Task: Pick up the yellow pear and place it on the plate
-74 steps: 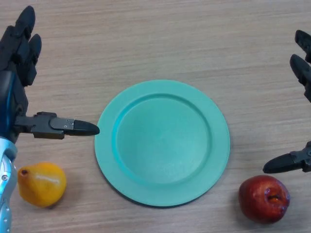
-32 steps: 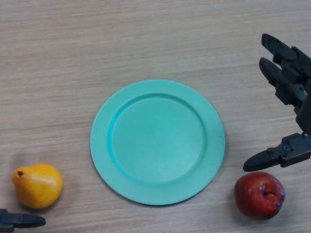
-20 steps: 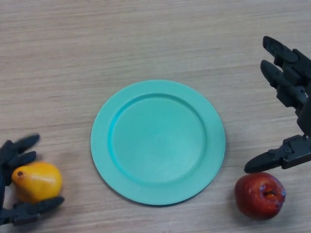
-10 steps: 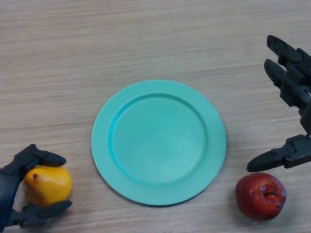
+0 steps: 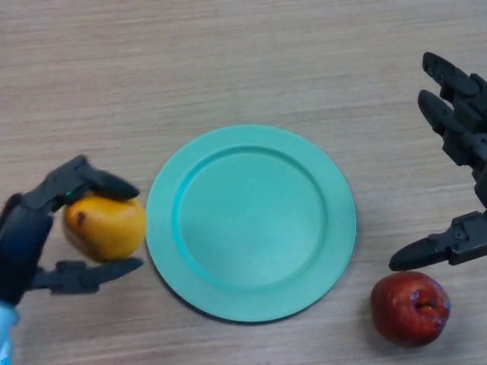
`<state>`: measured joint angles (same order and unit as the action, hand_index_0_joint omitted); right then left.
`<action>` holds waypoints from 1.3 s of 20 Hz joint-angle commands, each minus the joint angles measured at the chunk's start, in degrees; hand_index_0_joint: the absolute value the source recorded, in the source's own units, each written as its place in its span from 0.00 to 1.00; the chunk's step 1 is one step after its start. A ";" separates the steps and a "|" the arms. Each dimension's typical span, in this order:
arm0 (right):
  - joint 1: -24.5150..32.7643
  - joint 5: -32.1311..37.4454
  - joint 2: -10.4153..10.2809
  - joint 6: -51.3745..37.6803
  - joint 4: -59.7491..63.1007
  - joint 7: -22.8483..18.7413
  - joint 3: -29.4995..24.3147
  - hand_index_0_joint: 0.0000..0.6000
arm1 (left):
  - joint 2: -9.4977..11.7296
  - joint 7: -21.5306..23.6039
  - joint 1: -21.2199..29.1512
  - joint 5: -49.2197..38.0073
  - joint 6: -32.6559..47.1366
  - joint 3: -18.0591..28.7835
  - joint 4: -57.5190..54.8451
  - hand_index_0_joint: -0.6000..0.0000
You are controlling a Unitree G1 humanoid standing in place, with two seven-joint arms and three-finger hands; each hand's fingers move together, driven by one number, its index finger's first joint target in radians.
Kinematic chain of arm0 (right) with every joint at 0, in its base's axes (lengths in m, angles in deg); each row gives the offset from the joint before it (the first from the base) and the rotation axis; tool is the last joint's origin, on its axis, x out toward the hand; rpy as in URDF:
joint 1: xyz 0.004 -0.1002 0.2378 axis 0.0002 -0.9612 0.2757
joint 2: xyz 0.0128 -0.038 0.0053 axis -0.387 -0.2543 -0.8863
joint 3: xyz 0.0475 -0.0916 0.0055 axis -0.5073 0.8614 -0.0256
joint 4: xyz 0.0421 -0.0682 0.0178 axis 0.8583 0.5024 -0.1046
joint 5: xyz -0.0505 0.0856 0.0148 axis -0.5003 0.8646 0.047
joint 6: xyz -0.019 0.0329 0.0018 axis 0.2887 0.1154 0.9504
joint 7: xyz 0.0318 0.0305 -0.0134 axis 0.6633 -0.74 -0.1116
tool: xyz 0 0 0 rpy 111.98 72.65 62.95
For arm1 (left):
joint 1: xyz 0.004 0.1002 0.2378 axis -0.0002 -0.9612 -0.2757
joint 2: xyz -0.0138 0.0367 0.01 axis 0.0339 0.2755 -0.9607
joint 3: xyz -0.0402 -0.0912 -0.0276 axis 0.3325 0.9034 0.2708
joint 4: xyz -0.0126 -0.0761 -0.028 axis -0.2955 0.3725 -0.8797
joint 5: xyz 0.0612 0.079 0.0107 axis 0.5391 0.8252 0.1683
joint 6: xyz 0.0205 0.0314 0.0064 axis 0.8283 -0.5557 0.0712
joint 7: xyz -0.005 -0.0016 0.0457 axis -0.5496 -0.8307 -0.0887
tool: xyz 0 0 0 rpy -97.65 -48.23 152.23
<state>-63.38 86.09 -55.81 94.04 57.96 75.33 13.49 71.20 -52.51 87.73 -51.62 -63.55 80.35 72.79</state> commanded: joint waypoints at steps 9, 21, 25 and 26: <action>0.50 -0.56 1.68 -7.26 -4.16 -1.84 -5.68 0.00 | -2.33 6.41 15.75 6.56 5.34 -11.53 13.02 0.00; -0.81 -0.70 1.64 -6.83 -5.10 -1.62 -6.92 0.00 | -5.73 12.05 19.02 7.79 -3.95 -17.34 16.71 0.83; -0.54 -1.38 1.73 -6.20 -5.28 -1.87 -6.72 0.00 | -5.74 11.54 18.59 13.76 -6.06 -16.66 14.92 1.00; -0.37 -1.79 1.78 -6.06 -5.34 -1.96 -6.46 0.00 | -5.74 10.95 17.71 14.24 -7.09 -16.54 12.87 1.00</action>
<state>-65.43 86.04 -55.81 94.06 56.23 74.99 11.26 64.81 -43.47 103.57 -38.05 -75.07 61.57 89.16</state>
